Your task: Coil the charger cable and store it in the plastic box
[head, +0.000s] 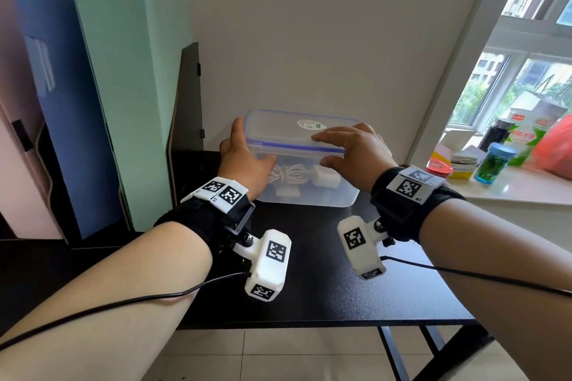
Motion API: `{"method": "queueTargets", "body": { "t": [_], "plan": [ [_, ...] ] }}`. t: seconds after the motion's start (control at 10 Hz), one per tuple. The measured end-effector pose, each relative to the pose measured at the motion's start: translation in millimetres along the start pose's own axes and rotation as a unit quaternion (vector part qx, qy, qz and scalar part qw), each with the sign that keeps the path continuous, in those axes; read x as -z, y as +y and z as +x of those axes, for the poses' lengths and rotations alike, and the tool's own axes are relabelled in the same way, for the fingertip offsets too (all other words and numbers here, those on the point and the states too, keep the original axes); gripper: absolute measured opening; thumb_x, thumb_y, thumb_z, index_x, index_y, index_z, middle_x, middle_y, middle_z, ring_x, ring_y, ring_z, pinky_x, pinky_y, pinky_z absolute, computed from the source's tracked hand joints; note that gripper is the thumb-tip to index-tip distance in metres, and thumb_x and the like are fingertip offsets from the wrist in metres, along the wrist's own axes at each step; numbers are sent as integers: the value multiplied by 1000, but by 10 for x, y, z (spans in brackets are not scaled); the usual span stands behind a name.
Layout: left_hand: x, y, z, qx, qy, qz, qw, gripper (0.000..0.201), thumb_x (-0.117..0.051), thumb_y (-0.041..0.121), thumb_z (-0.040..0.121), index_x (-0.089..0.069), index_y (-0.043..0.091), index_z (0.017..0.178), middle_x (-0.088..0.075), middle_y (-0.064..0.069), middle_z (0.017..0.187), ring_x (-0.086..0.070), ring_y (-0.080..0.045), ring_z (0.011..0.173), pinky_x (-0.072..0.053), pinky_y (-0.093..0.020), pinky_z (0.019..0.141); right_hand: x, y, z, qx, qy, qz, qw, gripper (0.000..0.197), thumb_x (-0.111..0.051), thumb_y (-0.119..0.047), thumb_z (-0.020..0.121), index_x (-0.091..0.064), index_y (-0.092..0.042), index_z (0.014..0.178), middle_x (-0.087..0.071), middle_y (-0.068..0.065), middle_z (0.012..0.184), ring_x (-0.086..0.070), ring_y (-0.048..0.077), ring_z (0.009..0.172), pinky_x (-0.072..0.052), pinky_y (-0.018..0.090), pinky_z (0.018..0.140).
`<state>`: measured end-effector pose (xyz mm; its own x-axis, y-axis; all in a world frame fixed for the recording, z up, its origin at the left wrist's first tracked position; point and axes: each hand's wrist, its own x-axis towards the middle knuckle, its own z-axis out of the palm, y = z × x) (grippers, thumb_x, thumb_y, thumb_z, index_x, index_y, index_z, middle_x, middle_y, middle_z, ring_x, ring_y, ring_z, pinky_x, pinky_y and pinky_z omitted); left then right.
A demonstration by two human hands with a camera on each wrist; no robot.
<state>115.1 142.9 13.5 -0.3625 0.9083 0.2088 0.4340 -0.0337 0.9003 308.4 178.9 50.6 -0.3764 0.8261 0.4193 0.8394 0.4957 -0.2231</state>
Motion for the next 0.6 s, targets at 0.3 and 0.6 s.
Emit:
{"method": "queueTargets", "body": {
  "t": [0.3, 0.6],
  "plan": [
    [-8, -18, -10, -16, -2, 17, 1000, 74, -60, 26, 86, -17, 29, 147, -24, -9, 146, -46, -25, 123, -33, -26, 103, -28, -1, -7, -7, 12, 10, 1000, 37, -62, -29, 84, -59, -37, 120, -58, -16, 130, -40, 21, 118, -31, 30, 95],
    [51, 21, -66, -14, -4, 13, 1000, 79, -66, 23, 80, -21, 27, 145, -22, -8, 144, -43, -23, 123, -29, -20, 100, 46, -35, -52, -33, 24, 25, 999, 50, -65, -36, 80, -52, -34, 128, -61, -8, 126, -38, 21, 123, -31, 32, 98]
  ]
}}
